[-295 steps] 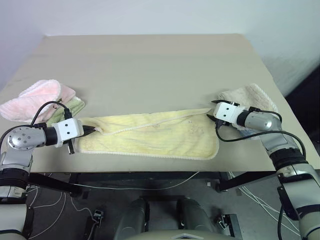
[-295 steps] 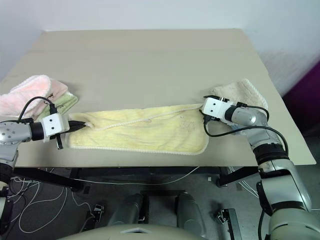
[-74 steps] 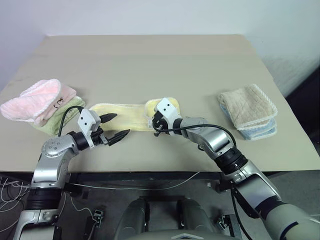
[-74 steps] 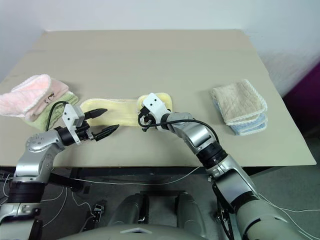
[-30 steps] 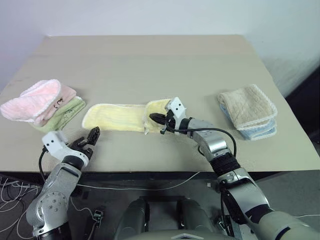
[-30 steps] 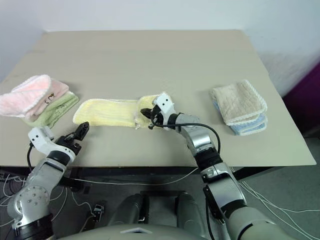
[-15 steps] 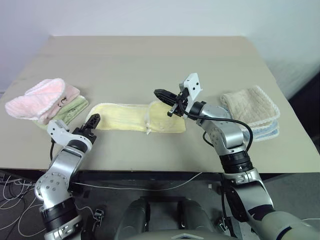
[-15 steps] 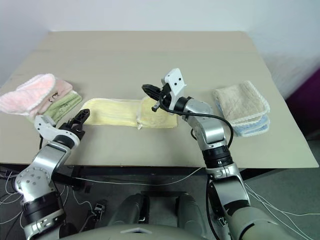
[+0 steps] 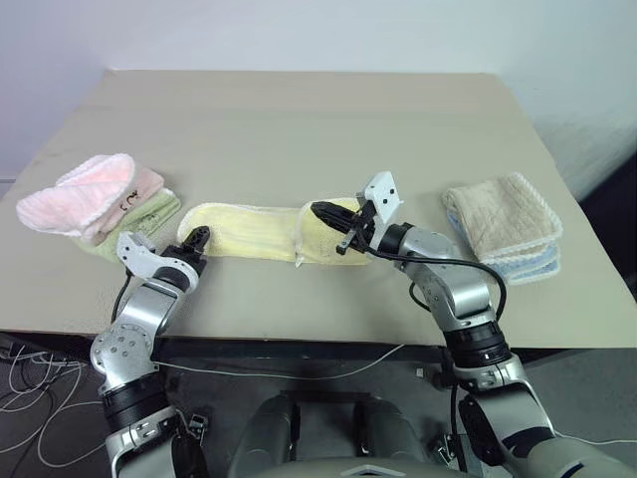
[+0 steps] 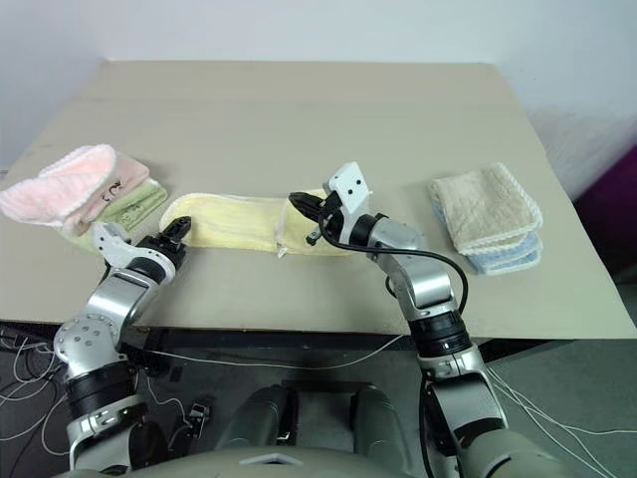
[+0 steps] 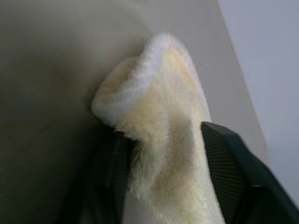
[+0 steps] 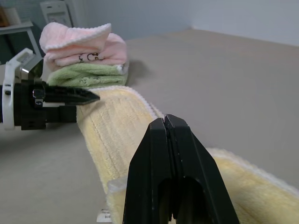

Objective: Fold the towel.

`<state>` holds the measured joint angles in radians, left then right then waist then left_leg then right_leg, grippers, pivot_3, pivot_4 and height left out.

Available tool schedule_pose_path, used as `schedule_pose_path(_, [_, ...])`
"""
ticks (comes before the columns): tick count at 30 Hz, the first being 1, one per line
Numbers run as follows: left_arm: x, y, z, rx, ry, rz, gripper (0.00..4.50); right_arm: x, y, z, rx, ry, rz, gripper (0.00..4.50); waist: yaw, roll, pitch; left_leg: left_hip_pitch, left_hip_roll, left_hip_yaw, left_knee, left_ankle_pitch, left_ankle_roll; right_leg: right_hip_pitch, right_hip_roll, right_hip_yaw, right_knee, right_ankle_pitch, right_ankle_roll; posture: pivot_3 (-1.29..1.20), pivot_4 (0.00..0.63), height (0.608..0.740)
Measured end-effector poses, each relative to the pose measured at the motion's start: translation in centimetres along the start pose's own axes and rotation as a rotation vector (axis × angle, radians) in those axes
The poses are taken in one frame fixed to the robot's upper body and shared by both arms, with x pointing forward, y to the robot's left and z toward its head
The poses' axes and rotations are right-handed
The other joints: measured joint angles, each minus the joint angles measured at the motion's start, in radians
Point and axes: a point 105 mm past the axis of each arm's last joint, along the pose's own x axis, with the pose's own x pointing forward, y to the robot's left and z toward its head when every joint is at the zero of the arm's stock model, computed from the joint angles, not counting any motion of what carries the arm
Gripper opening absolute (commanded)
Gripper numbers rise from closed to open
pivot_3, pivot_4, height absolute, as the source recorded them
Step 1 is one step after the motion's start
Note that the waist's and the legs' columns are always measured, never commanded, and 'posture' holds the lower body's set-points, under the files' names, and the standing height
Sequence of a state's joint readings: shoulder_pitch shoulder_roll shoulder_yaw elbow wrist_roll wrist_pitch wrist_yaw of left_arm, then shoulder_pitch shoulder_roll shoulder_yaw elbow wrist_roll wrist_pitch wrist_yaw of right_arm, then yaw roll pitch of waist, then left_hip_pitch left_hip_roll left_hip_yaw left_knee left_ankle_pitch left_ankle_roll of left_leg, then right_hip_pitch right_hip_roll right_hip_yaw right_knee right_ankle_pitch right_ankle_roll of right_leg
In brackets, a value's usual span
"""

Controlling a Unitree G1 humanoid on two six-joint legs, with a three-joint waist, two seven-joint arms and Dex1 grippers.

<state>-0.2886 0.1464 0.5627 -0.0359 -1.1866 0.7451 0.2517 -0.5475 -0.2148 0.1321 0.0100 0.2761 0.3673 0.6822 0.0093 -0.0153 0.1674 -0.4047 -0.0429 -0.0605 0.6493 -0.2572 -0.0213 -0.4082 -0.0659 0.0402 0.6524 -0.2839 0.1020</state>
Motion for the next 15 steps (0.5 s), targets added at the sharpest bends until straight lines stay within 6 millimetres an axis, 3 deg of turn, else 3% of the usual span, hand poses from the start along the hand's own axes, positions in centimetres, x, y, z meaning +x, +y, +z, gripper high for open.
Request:
schedule_pose_path(4, [0.3, -0.2, 0.3, -0.017, -0.014, -0.011, 0.02, -0.2, 0.0, -0.2, -0.002, 0.006, -0.011, 0.0, -0.002, 0.0, 0.0, 0.0, 0.001, 0.0, 0.0, 0.0, 0.0, 0.0, 0.0, 0.0, 0.0, 0.0, 0.0, 0.0, 0.15, 0.74])
schedule_pose_path(11, [0.3, -0.8, 1.2, -0.022, -0.054, -0.049, 0.02, -0.5, 0.0, -0.9, -0.012, 0.031, -0.026, 0.0, -0.005, 0.0, 0.0, 0.0, 0.001, 0.0, -0.001, 0.0, 0.0, 0.0, 0.001, 0.0, -0.001, 0.0, 0.0, 0.0, 0.15, 0.74])
schedule_pose_path(15, [-0.5, -1.8, 3.5, 0.075, -0.112, -0.114, 0.02, -0.8, -0.2, -1.0, -0.02, 0.037, -0.042, 0.0, -0.009, -0.001, 0.001, -0.001, 0.001, 0.0, -0.001, 0.0, 0.0, -0.001, 0.001, 0.0, -0.001, 0.0, 0.0, 0.0, 0.15, 0.74])
